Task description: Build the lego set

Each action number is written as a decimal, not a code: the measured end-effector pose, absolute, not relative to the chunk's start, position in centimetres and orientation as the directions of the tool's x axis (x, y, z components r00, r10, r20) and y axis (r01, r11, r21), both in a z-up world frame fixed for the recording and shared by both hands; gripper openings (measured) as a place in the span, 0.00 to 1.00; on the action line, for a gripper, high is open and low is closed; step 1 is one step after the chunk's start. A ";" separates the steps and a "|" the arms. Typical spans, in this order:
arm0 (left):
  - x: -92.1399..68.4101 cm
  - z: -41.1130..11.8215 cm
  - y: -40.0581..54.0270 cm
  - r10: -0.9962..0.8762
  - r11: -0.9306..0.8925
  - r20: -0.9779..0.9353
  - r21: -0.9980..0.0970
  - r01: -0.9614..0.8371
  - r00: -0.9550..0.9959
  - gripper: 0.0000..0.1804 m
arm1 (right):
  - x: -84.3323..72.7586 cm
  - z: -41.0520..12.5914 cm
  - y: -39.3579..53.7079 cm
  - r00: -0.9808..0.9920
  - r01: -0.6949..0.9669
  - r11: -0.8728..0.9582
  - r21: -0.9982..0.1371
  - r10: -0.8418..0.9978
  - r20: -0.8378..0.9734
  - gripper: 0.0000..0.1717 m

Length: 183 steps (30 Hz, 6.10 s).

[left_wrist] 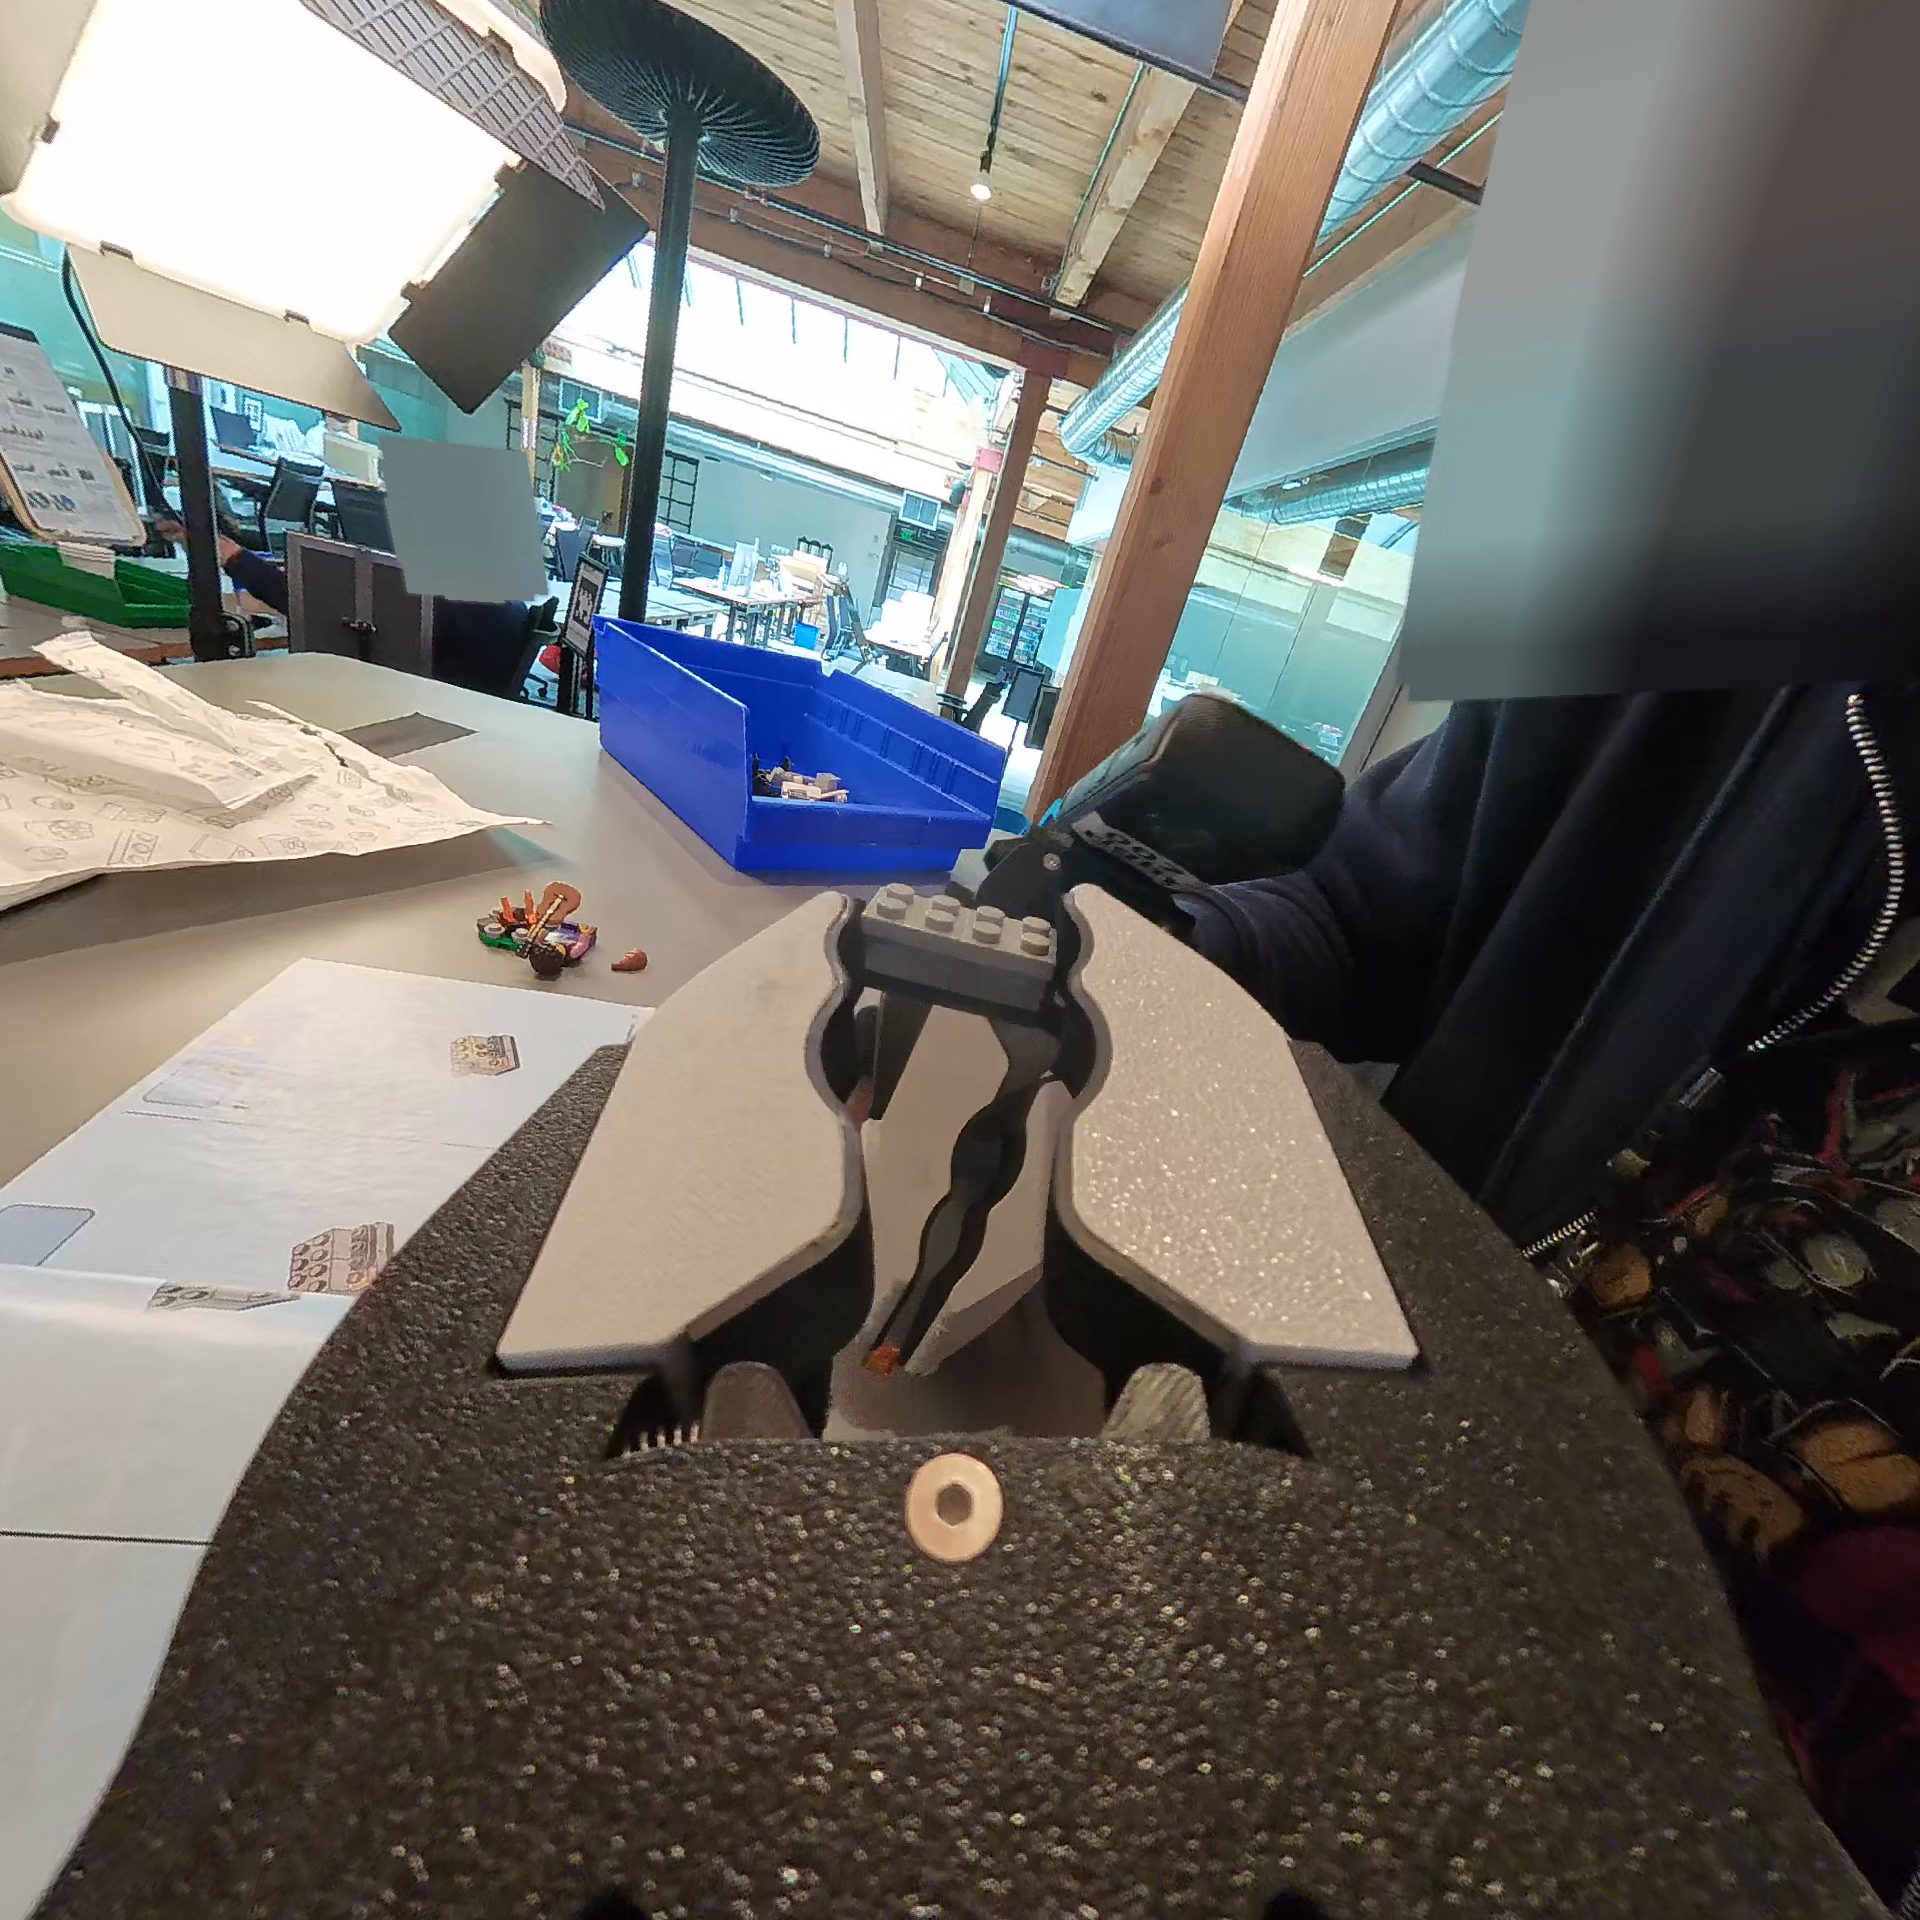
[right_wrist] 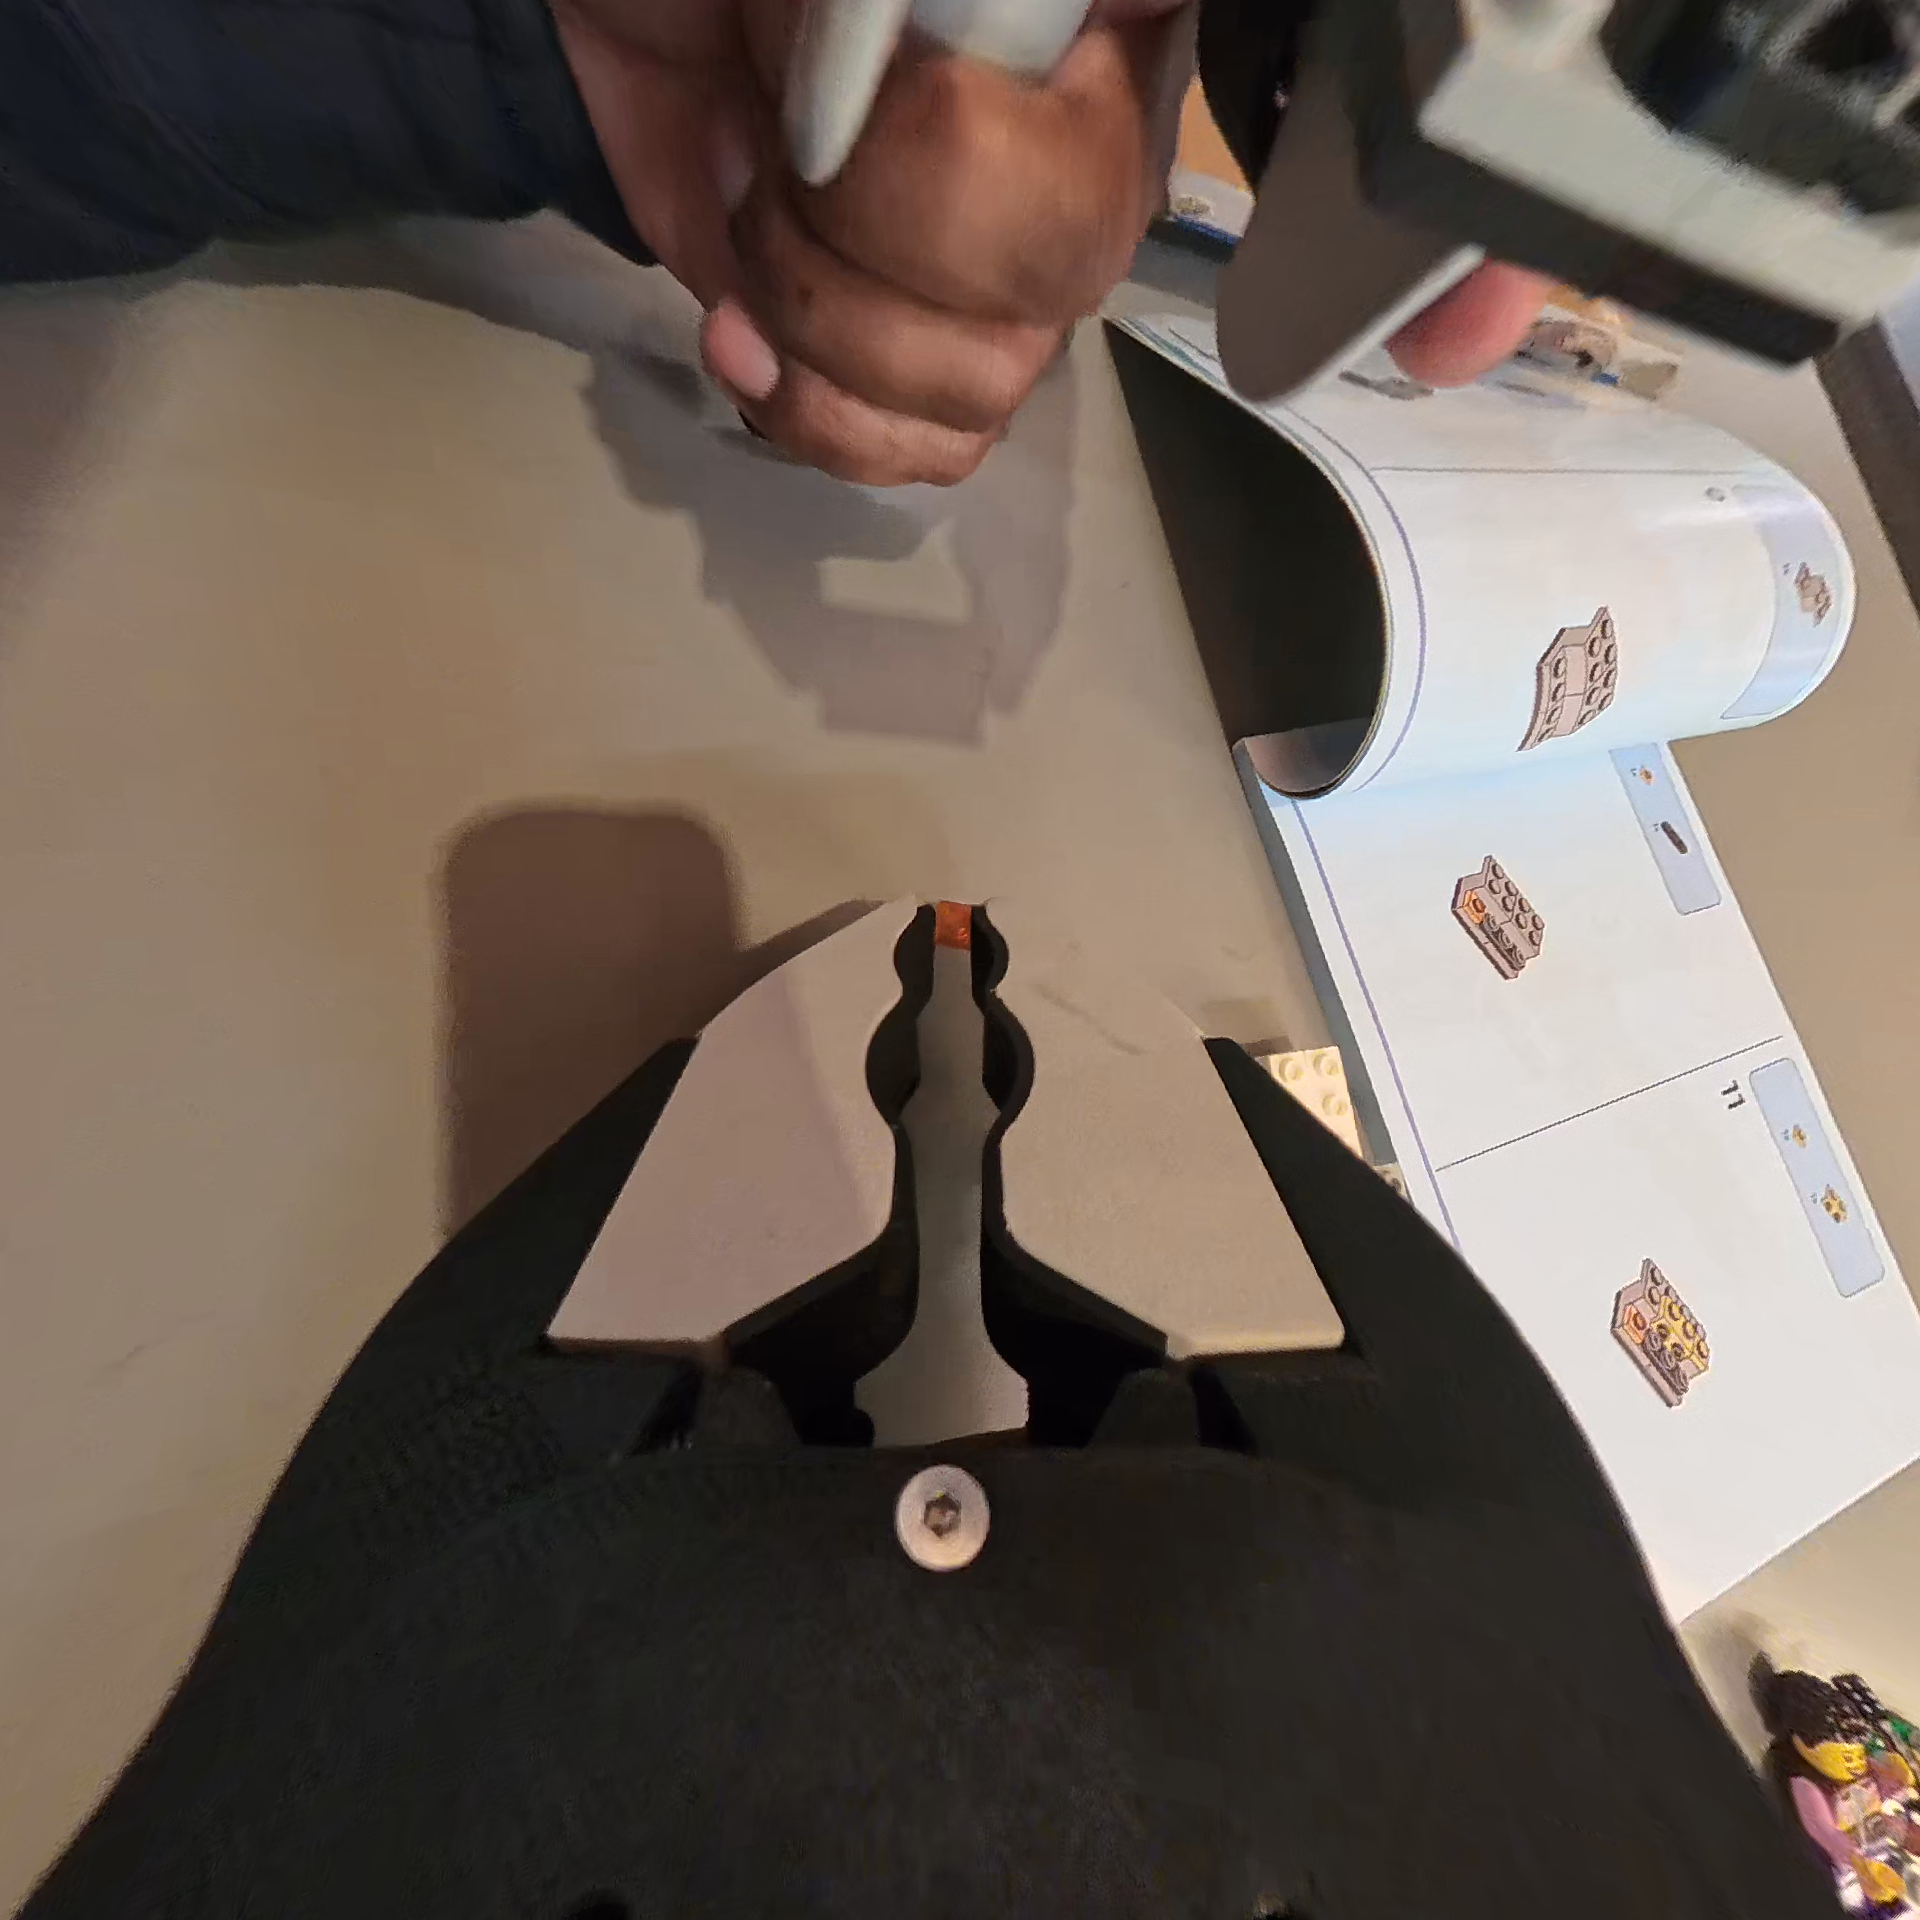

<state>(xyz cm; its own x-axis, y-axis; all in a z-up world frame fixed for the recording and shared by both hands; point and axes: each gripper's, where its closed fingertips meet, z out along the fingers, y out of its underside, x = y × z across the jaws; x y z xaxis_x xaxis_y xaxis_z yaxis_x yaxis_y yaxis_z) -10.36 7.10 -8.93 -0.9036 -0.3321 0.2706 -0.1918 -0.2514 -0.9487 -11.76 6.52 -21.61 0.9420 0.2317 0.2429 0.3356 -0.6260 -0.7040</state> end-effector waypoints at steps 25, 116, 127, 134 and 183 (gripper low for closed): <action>-10.3 -10.0 5.6 -0.260 -0.265 0.291 -0.938 -0.222 -0.921 0.19 | -11.8 -10.4 5.1 0.935 0.336 -0.260 -0.905 0.210 0.286 0.03; -10.3 -8.9 5.3 -0.003 -0.424 0.531 -0.769 -0.480 -0.848 0.19 | -12.1 -9.5 6.6 0.433 0.892 -0.156 -0.424 0.021 0.901 0.07; -9.9 -9.0 5.5 0.015 -0.446 0.571 -0.731 -0.517 -0.821 0.19 | -11.6 -9.5 6.8 0.494 0.858 -0.177 -0.482 0.034 0.869 0.07; -9.6 -8.9 5.7 0.019 -0.464 0.579 -0.717 -0.520 -0.815 0.19 | -11.4 -9.4 7.0 0.484 0.861 -0.174 -0.478 -0.003 0.875 0.07; -8.2 -8.8 8.0 -0.392 -0.390 0.344 -0.902 -0.185 -0.853 0.25 | -9.4 -8.3 5.9 0.933 0.359 -0.155 -0.920 0.025 0.360 0.07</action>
<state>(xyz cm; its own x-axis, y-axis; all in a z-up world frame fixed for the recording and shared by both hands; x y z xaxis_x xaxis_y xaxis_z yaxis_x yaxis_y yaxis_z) -8.16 7.97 -8.76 -0.8530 -0.3924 0.3442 -0.1848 -0.3897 -0.9022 -9.39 5.93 -8.31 0.9327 0.0254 0.3598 0.3592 -0.1548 -0.9203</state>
